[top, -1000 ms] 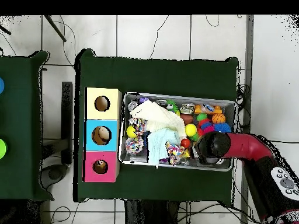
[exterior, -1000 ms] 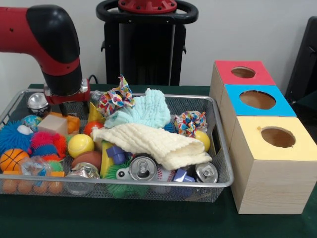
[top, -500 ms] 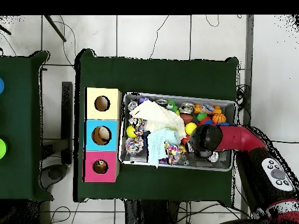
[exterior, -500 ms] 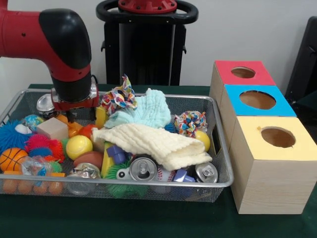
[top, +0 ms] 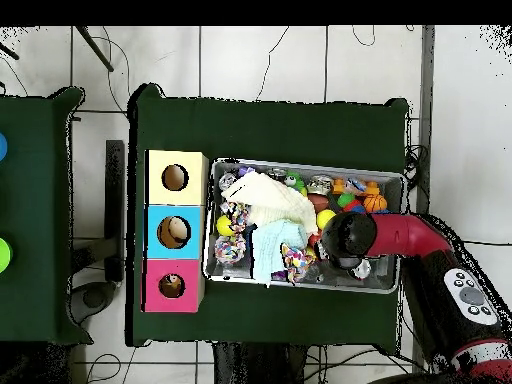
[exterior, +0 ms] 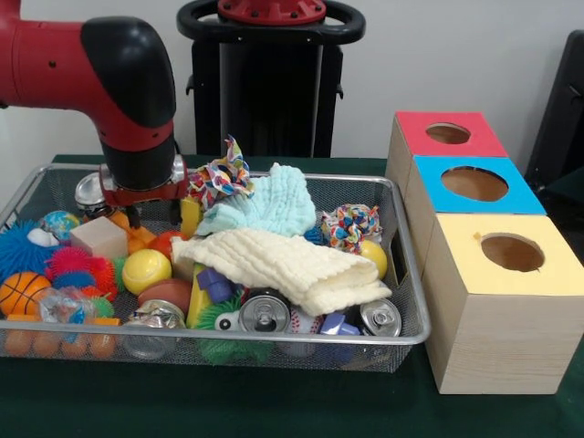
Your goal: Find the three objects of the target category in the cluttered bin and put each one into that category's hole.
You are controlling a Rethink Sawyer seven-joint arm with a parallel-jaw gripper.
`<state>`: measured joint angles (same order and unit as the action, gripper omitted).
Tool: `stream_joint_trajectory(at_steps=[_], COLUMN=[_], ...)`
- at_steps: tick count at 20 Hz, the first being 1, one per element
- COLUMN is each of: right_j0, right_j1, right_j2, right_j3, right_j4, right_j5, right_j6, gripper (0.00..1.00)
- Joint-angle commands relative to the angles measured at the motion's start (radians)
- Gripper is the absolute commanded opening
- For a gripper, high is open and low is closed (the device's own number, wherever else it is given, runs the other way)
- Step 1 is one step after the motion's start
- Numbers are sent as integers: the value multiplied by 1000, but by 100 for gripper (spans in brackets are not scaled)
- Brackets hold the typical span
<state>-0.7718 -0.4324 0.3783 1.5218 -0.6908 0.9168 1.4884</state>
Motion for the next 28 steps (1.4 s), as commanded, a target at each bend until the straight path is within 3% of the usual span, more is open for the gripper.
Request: stream_joint_trajectory(at_steps=[1, 5, 10, 14, 20, 28], right_j0=[26, 27, 12, -3, 10, 49], right_j1=[48, 20, -189, -333, -479, -419], right_j2=[66, 43, -5, -33, -81, -97], right_j3=[-56, -15, 186, 282, 361, 347], right_j4=[-22, -15, 56, 113, 167, 172], right_j5=[-360, -366, -257, -178, -118, -195], right_j6=[122, 153, 179, 131, 89, 138], gripper=[100, 100, 100, 100, 100, 100])
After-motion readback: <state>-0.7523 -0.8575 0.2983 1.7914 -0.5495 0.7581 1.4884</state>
